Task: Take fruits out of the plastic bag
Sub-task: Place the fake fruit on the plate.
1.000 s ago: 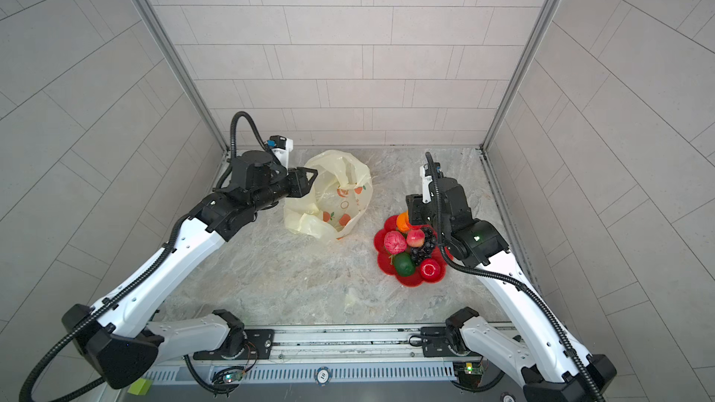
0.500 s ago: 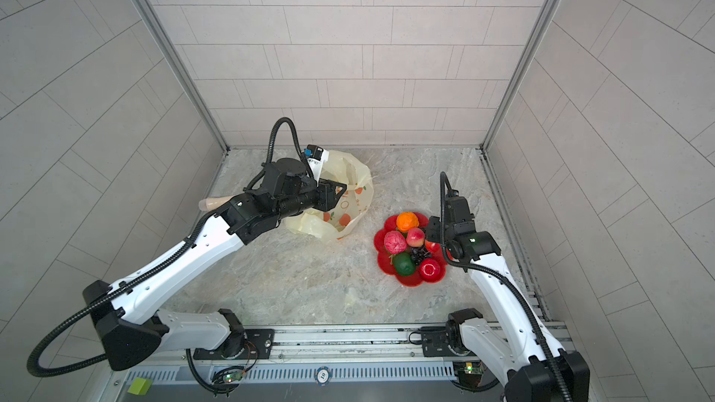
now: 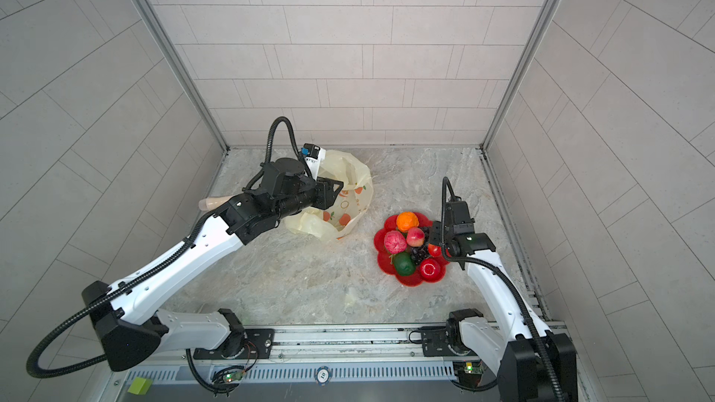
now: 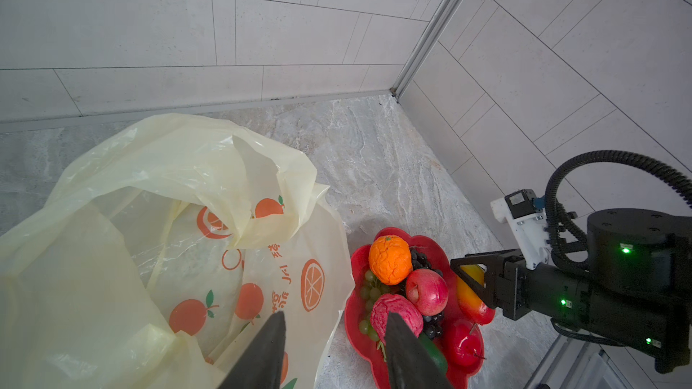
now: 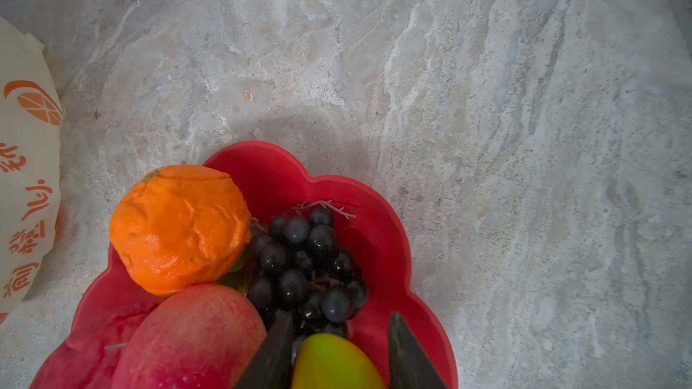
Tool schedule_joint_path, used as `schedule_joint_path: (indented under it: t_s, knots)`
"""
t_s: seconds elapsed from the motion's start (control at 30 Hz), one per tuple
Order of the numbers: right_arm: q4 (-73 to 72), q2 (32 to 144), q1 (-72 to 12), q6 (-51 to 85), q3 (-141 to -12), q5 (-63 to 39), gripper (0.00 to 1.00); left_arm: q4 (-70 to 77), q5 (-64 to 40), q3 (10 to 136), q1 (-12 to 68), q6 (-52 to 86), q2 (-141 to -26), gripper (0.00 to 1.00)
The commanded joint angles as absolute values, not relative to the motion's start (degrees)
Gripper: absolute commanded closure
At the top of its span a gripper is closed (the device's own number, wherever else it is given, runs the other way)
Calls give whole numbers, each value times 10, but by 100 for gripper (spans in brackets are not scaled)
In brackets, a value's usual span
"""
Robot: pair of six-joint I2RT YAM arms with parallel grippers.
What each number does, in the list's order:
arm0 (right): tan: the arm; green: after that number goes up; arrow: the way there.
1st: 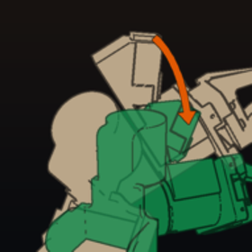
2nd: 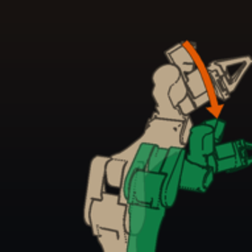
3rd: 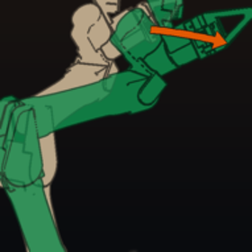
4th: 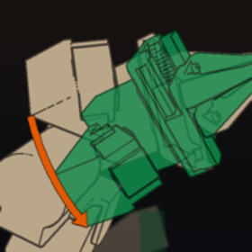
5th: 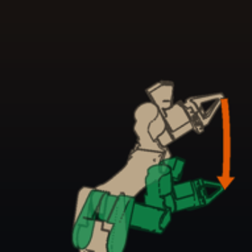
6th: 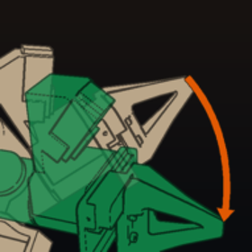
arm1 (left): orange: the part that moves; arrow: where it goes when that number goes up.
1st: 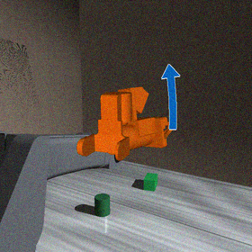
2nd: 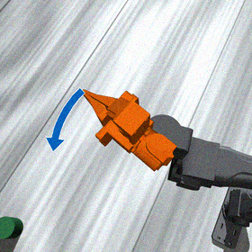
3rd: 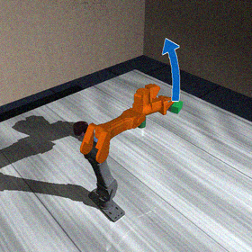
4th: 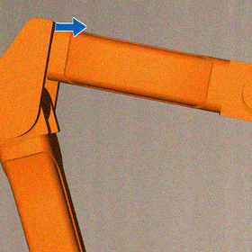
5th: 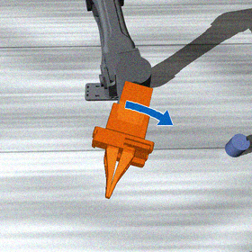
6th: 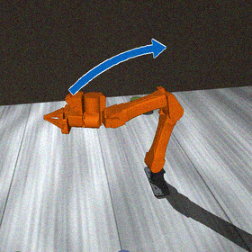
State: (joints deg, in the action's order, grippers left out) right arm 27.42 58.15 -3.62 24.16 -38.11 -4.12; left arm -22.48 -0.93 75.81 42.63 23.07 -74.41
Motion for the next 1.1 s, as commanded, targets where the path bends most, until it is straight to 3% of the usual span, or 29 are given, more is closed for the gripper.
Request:
schedule_joint_path:
  t_s: [0.0,0.2,0.4,0.63,0.83,0.9,1.07]
  knots:
    - [250,591,-31,233,-372,-40,62,-214,17,747,429,222,-721,51]
    - [240,613,-19,233,-361,-42,60,-214,27,741,429,214,-715,50]
    - [248,612,-15,233,-359,-51,36,-215,25,740,429,211,-720,49]
    - [258,600,-12,241,-359,-53,35,-230,62,738,429,190,-710,48]
    - [284,549,-12,251,-398,-57,35,-229,232,717,417,132,-670,41]
    - [271,540,-11,244,-424,-23,35,-206,295,689,378,116,-652,35]
    - [233,605,5,212,-516,94,33,-125,222,593,163,222,-616,34]
